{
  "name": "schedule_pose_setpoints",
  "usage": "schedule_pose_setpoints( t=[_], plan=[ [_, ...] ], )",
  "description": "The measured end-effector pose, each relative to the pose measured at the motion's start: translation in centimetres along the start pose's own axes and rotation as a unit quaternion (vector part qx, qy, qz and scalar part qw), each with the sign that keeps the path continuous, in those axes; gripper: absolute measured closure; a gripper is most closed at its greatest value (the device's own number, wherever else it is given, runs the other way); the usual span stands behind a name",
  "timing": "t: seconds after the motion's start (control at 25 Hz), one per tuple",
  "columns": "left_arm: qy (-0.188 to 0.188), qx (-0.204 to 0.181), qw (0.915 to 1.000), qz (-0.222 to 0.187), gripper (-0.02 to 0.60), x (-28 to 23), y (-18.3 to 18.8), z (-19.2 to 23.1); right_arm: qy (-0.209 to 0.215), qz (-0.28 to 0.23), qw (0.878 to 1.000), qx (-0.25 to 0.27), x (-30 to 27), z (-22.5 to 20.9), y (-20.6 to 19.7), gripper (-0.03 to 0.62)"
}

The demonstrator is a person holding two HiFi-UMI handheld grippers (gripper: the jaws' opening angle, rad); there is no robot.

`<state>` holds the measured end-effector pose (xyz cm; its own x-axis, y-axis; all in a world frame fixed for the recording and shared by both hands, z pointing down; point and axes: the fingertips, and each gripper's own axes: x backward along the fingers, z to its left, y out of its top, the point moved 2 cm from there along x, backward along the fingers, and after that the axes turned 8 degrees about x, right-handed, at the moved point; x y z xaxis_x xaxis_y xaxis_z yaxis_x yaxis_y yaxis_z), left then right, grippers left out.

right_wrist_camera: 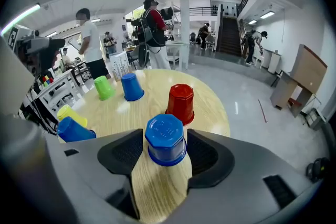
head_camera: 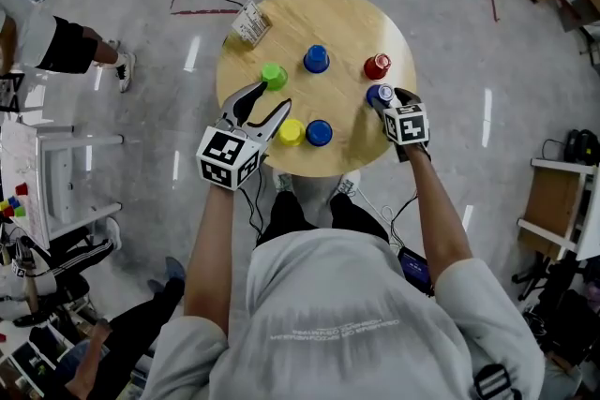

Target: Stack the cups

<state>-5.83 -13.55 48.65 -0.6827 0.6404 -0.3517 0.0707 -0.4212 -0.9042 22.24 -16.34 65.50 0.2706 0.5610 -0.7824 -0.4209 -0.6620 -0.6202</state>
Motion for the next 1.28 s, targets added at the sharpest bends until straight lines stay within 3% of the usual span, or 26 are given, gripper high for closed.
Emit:
schedule_pose_setpoints(
  t=[0.28, 0.48, 0.76, 1.28],
  plan=[
    [0.013, 0.011, 0.9998, 0.007, 0.341, 1.0, -1.3, 1.0, -0.003, -0.002, 1.0, 0.005, 0.3, 0.9, 0.0, 0.338],
    [0.018, 0.025, 0.9995, 0.01, 0.345, 1.4, -2.5, 1.6, 0.041, -0.023, 0.998, 0.043, 2.8, 6.2, 0.5, 0.336],
    [0.018, 0.033, 0.999, 0.022, 0.345, 2.2, -3.9, 2.0, 0.077, -0.006, 0.993, 0.09, 4.0, 11.8, -1.5, 0.336],
    [0.018, 0.037, 0.9983, 0.041, 0.345, 2.8, -5.5, 2.2, 0.094, 0.011, 0.99, 0.106, 2.1, 14.2, -2.5, 0.336]
  ],
)
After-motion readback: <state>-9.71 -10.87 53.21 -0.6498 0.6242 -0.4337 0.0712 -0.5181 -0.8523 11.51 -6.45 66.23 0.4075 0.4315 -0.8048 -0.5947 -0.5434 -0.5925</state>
